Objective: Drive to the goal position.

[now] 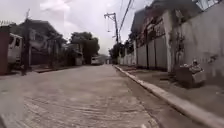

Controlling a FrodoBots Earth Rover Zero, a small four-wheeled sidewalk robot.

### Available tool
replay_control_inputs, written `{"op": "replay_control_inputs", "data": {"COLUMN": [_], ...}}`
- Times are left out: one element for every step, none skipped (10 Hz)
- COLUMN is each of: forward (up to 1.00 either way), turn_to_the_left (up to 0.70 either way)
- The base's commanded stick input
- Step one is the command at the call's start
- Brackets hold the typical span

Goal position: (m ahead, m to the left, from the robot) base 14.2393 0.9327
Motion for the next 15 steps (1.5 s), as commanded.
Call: {"op": "replay_control_inputs", "data": {"forward": [1.0, 1.0, 1.0, 1.0, 1.0, 1.0, 1.0, 1.0, 1.0, 1.0, 1.0, 1.0, 1.0, 1.0, 1.0], "turn_to_the_left": [0.0, 0.0, 0.0, 0.0, 0.0, 0.0, 0.0, 0.0, -0.09, -0.23, -0.35, -0.21, -0.08, 0.0, 0.0]}}
